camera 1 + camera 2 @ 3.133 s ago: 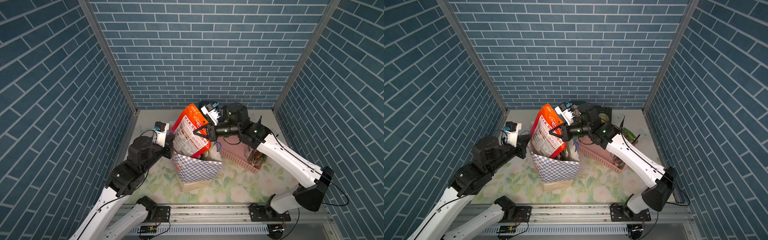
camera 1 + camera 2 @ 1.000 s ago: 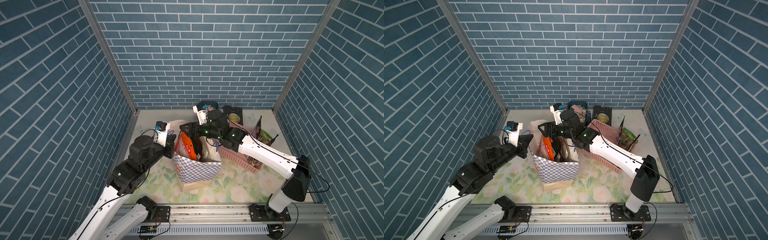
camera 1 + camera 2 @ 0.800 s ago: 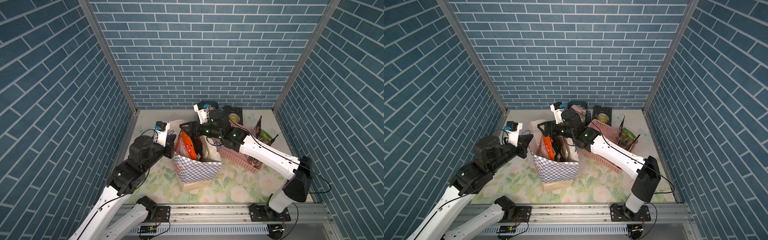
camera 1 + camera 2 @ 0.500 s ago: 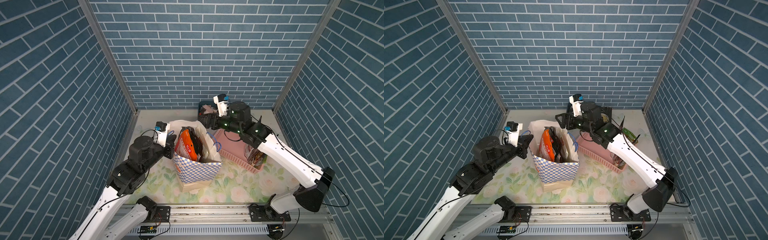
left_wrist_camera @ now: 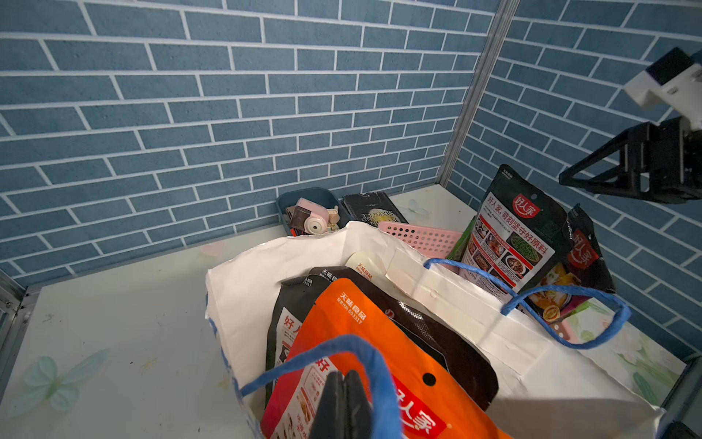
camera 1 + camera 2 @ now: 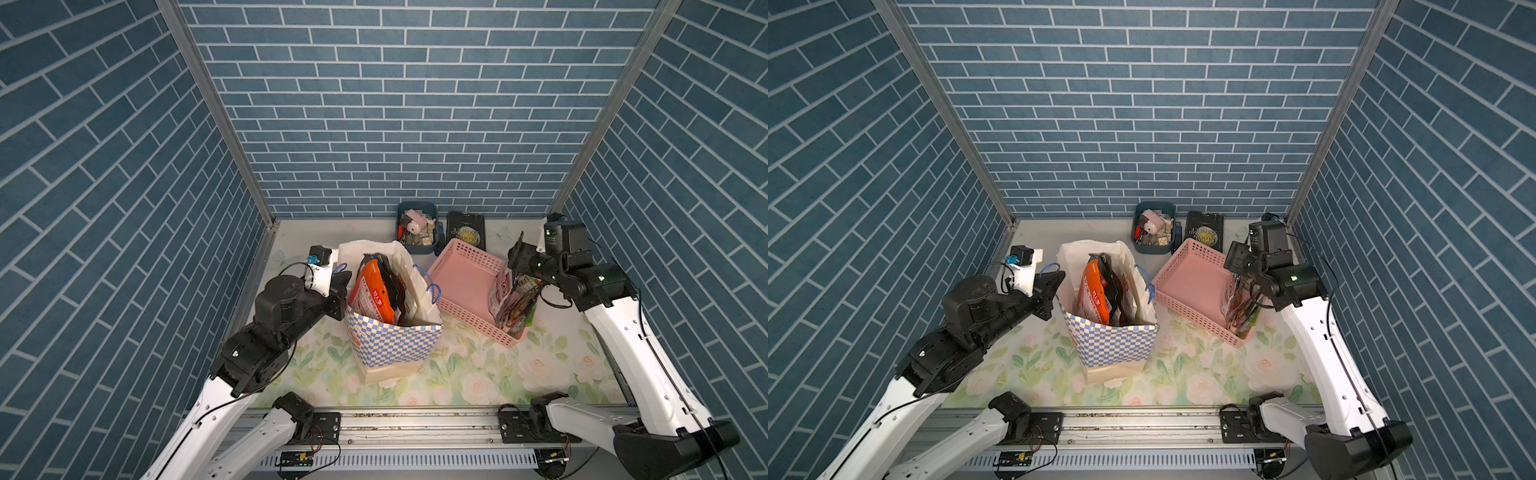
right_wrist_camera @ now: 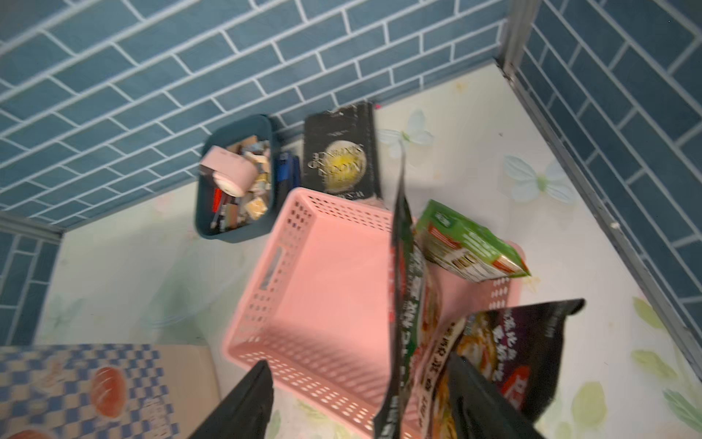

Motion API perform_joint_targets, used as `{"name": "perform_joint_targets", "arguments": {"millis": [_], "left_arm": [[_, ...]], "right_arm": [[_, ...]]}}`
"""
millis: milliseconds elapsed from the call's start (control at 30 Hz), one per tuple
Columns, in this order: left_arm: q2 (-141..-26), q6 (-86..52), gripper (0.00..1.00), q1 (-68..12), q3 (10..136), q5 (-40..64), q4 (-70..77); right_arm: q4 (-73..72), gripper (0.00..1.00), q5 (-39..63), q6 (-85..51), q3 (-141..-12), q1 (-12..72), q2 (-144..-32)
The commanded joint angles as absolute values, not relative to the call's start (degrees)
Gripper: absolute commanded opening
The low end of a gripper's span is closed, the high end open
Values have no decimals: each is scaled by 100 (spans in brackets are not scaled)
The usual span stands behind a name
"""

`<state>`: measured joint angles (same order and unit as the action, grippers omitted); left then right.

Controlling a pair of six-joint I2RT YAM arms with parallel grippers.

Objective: Place the condiment packets inside the bag
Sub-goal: Pick up the condiment packet from the storage box.

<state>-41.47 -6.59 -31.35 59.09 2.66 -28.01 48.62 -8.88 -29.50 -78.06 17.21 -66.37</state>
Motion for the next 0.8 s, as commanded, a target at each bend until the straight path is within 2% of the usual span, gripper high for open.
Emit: {"name": "perform_joint_targets", "arguments": {"millis": [0,133,267,433,467,500,633,767], "left_arm": [[-4053,-602,0,-3100,5886,305,-2507],[-4008,-628,0,-3102,5820,314,-2441],[-4014,-633,0,-3098,5818,342,-2426],[-4010,-657,0,-3100,5795,334,-2456],[-4007,-659,0,-3098,5786,325,-2465],[-4001,-667,0,-3094,5777,314,-2475],[-3952,-679,0,-3102,5772,261,-2505],[-3965,-672,0,-3101,5842,189,-2465]], "right_arm": [[4990,75,-861,-2702,-7563,1574,-6795],[4452,66,-394,-2575,-7147,1237,-7042],[4018,53,-45,-2499,-6875,984,-7299],[3821,14,46,-2406,-6814,914,-7360],[3827,3,16,-2349,-6832,918,-7336],[3851,0,3,-2288,-6868,915,-7306],[3988,0,176,-1921,-7260,937,-7042],[4257,0,481,-1594,-8216,1254,-6851]]}}
